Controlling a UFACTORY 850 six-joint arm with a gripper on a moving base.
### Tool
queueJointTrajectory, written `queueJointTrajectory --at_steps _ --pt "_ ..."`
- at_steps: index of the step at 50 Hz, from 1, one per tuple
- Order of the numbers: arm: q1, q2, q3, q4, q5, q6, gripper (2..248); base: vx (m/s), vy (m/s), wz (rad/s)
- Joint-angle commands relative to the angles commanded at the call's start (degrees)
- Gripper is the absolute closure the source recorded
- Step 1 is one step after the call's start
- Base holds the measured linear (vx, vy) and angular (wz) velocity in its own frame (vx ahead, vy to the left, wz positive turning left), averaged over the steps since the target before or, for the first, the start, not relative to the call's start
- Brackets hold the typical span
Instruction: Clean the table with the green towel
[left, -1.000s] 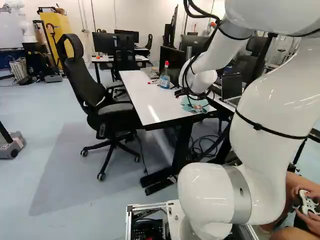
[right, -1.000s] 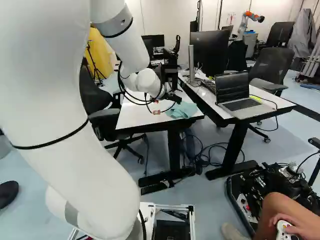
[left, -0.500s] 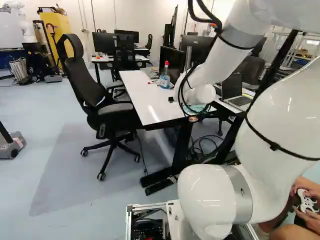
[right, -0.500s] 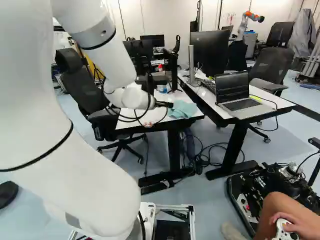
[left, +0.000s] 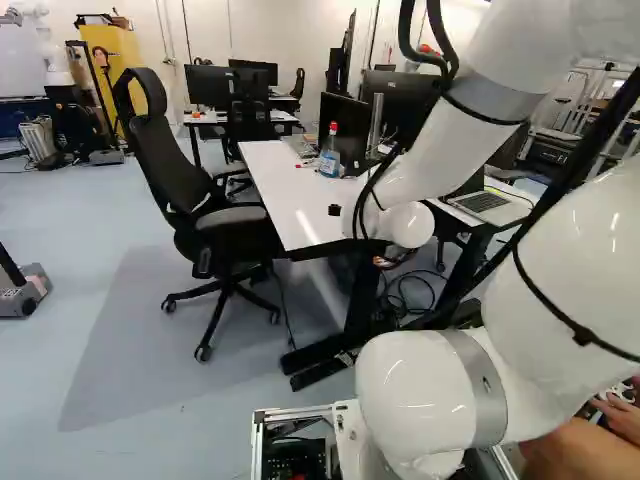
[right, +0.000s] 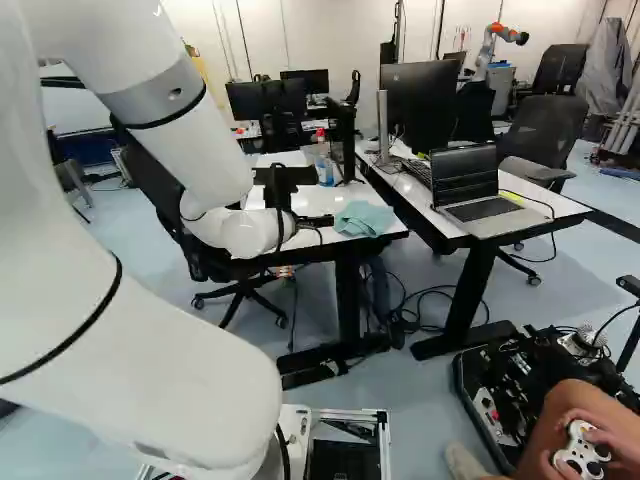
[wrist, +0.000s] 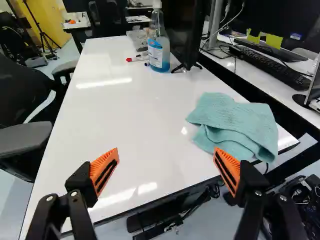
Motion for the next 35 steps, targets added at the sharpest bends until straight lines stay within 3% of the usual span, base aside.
queueJointTrajectory --at_steps 35 --pt "2.7 4.7 8.4 0.0 9.0 0.0 3 0.000 0.000 0.000"
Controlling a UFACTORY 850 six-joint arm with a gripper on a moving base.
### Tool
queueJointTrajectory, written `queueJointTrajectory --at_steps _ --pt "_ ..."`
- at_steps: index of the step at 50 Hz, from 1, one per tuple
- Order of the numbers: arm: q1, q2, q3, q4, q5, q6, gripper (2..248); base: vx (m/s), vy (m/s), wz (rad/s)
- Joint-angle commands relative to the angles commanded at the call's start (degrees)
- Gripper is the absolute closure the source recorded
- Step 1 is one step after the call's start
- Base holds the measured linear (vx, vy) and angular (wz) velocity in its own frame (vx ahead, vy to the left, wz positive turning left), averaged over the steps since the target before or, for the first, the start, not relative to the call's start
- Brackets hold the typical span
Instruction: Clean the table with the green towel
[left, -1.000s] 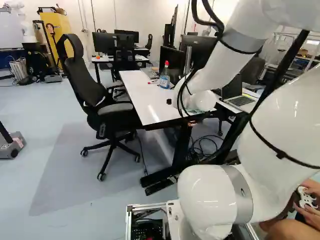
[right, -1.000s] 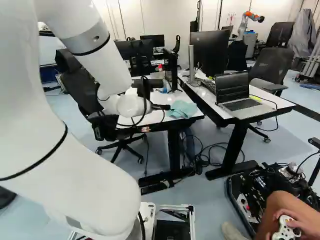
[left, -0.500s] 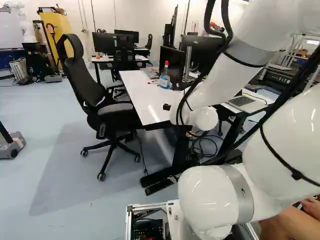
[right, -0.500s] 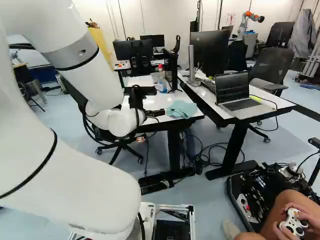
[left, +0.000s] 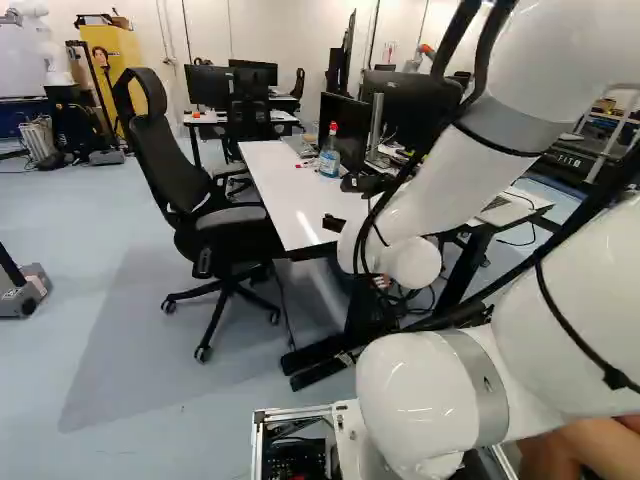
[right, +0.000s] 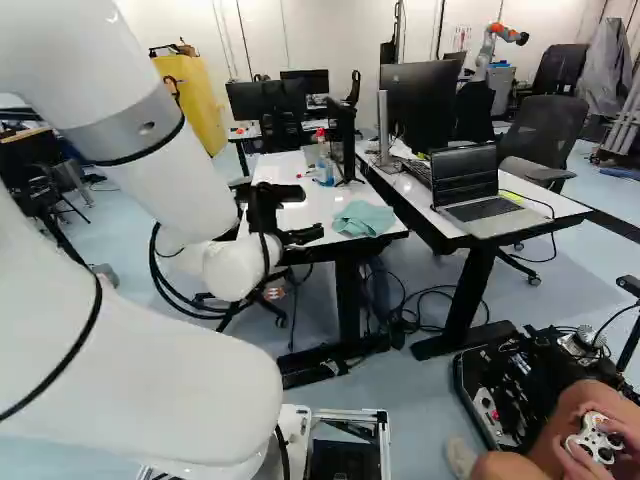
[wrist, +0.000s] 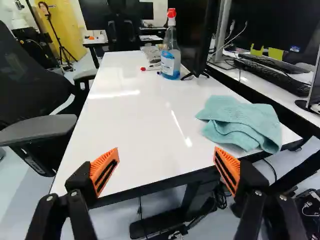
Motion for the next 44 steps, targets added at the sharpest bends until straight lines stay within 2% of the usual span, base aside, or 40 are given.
queueJointTrajectory --at_steps 17,44 --pt "0.5 0.8 1.4 0.0 1.5 0.0 3 0.000 0.000 0.000" --pt "0.5 0.9 1.5 0.0 1.6 0.0 3 0.000 0.000 0.000"
